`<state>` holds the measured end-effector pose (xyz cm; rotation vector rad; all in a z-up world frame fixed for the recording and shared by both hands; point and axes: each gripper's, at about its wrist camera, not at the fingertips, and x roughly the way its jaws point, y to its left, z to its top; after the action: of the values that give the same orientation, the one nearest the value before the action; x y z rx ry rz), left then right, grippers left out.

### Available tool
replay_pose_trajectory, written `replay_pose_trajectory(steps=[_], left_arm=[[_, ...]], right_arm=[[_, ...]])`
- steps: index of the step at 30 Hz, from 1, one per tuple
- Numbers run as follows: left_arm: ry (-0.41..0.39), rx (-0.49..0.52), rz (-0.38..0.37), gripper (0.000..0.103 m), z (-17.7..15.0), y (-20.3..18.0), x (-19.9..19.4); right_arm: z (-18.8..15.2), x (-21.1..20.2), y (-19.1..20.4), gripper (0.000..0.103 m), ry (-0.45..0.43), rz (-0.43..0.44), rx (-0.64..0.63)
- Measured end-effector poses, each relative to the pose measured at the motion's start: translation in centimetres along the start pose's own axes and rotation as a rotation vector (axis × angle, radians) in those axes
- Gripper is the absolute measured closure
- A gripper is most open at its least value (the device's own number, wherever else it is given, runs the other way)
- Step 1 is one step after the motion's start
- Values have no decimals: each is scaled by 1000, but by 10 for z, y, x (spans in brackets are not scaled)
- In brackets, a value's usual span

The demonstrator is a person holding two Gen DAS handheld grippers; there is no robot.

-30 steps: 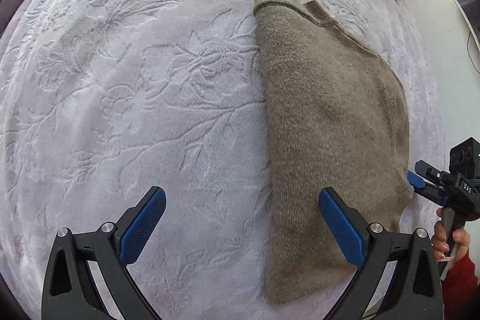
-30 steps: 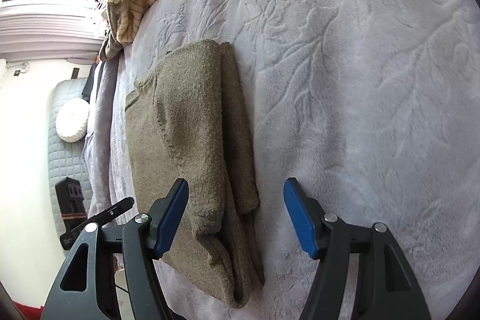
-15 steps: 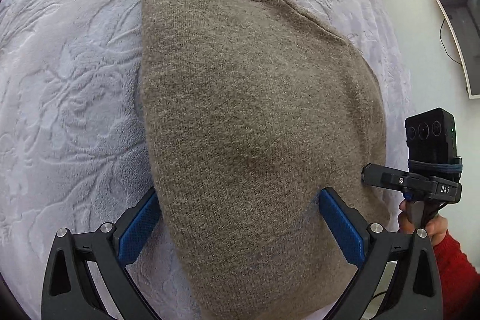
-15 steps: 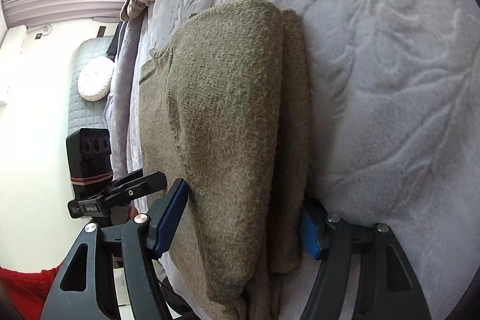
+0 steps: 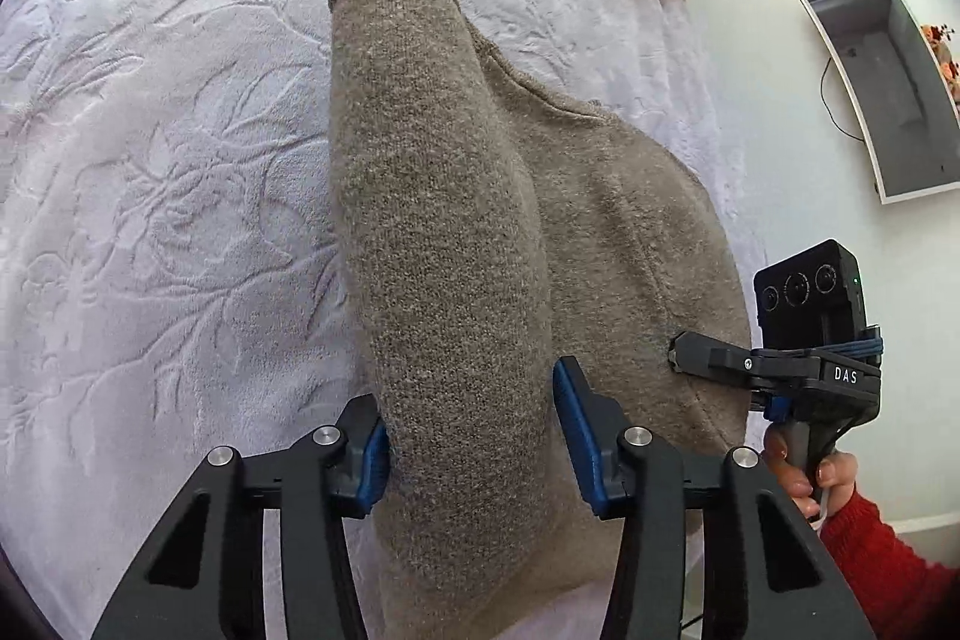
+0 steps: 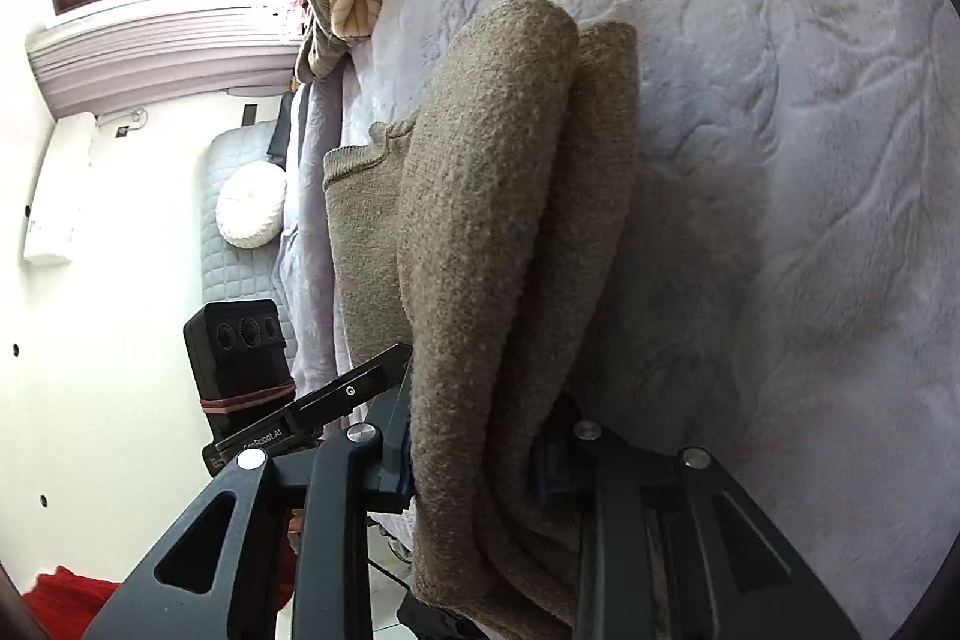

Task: Fold small clothes

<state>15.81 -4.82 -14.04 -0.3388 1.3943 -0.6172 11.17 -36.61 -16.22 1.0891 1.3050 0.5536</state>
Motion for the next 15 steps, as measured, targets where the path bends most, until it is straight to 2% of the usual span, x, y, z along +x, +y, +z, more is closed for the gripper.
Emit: replay_pose_trajectory(steps=[4, 9, 15], left_arm=[[-11, 50, 21, 53, -14, -10, -24], [-22, 64, 27, 53, -40, -11, -61], [-17, 89, 98, 53, -81, -3, -99]], right_arm=[[-17, 0, 19, 73, -6, 36, 3], [-49, 4, 44, 73, -8, 62, -2], [-89, 30, 70, 73, 13, 54, -13]])
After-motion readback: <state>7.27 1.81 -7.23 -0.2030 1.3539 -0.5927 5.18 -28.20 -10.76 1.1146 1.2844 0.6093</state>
